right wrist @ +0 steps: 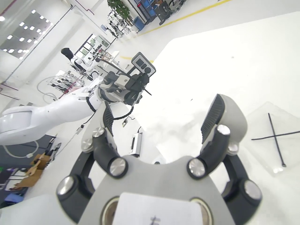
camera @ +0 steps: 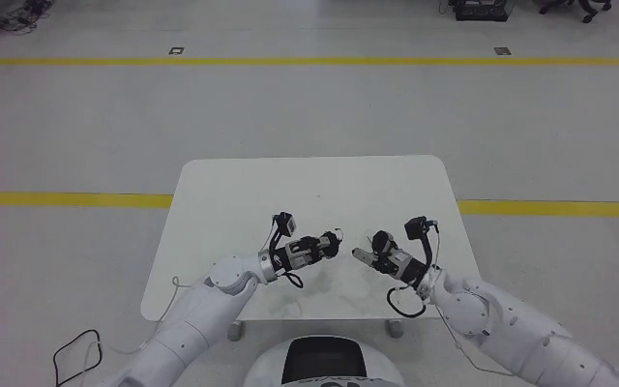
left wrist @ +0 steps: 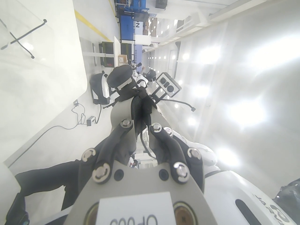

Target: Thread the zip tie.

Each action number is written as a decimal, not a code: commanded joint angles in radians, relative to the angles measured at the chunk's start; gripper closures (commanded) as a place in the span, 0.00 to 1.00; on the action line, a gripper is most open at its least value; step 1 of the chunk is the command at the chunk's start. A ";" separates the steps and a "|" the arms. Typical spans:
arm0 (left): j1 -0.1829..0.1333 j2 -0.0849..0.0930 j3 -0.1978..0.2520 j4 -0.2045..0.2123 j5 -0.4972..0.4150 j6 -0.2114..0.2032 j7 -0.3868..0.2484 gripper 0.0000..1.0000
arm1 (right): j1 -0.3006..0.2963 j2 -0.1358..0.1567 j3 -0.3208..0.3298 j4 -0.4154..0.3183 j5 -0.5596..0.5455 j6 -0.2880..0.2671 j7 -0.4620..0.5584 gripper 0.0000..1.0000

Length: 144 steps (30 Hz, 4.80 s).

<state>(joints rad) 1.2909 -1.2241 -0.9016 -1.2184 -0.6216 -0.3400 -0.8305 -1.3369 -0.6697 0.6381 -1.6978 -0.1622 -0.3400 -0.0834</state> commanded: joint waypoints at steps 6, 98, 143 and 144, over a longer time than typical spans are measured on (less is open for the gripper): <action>0.026 0.003 -0.039 -0.009 -0.003 0.000 -0.027 1.00 | 0.015 0.011 0.028 -0.042 0.172 0.000 0.162 0.00; 0.082 -0.157 -0.053 -0.004 -0.378 0.000 -0.261 1.00 | -0.060 -0.426 0.453 0.482 1.299 0.118 1.458 0.00; 0.071 -0.167 0.000 0.006 -0.442 0.000 -0.269 1.00 | -0.103 -0.450 0.496 0.426 1.260 0.140 1.425 0.78; 0.071 -0.167 0.001 0.006 -0.440 0.000 -0.268 1.00 | -0.104 -0.451 0.496 0.425 1.260 0.139 1.426 0.79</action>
<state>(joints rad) 1.3621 -1.3907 -0.9014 -1.2127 -1.0635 -0.3400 -1.0999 -1.4399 -1.1202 1.1338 -1.2724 1.0976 -0.2004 1.3414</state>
